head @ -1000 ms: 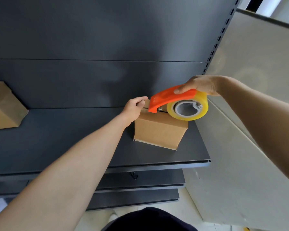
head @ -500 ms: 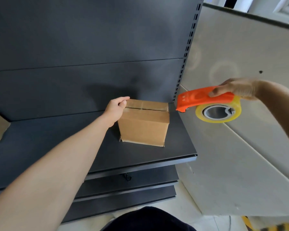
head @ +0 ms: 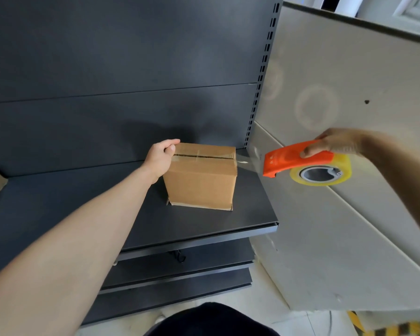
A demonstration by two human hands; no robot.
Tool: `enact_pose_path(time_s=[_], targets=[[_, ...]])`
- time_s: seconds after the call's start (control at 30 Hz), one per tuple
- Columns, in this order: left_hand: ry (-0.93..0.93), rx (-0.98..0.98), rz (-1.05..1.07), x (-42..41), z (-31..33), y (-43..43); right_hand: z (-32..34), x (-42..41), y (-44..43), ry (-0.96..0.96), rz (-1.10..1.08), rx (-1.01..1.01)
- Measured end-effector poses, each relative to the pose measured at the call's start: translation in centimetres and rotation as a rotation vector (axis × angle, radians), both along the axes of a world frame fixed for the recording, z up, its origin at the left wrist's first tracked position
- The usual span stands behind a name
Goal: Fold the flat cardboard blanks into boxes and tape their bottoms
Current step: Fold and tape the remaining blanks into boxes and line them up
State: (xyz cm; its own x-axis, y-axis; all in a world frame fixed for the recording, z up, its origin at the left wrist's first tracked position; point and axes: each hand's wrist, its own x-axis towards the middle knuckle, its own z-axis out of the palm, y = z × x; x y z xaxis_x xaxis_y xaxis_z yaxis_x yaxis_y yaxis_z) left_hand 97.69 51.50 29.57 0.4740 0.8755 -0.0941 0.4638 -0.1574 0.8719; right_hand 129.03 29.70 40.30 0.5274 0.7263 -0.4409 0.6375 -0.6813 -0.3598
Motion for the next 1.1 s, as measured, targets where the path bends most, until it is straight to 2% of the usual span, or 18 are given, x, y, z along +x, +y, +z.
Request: enact_pose_path(time_s=[0.17, 0.6, 0.67, 0.83, 0.93, 1.03, 1.1], targets=[[0.003, 0.014, 0.009, 0.0, 0.0, -0.2, -0.6, -0.7, 1.2, -0.034, 0.024, -0.077], [0.057, 0.042, -0.004, -0.1, 0.5, -0.6, -4.6, -4.2, 5.9, -0.047, 0.111, -0.116], [0.093, 0.091, -0.012, 0.0, 0.4, -0.5, -4.5, -4.5, 6.4, -0.070, 0.130, -0.119], [0.282, 0.385, 0.040, 1.0, 0.2, -0.5, -4.3, -5.1, 6.9, -0.114, 0.136, -0.109], [0.223, 0.365, 0.022, 1.3, 0.2, -0.7, -4.4, -6.0, 7.0, -0.160, 0.140, -0.089], [0.162, 0.333, 0.025, 1.1, 0.3, -0.9, -5.6, -7.4, 6.9, -0.289, 0.178, -0.098], [0.132, 0.322, 0.032, 0.8, 0.3, -0.9, -7.2, -7.9, 6.7, -0.335, 0.128, -0.061]])
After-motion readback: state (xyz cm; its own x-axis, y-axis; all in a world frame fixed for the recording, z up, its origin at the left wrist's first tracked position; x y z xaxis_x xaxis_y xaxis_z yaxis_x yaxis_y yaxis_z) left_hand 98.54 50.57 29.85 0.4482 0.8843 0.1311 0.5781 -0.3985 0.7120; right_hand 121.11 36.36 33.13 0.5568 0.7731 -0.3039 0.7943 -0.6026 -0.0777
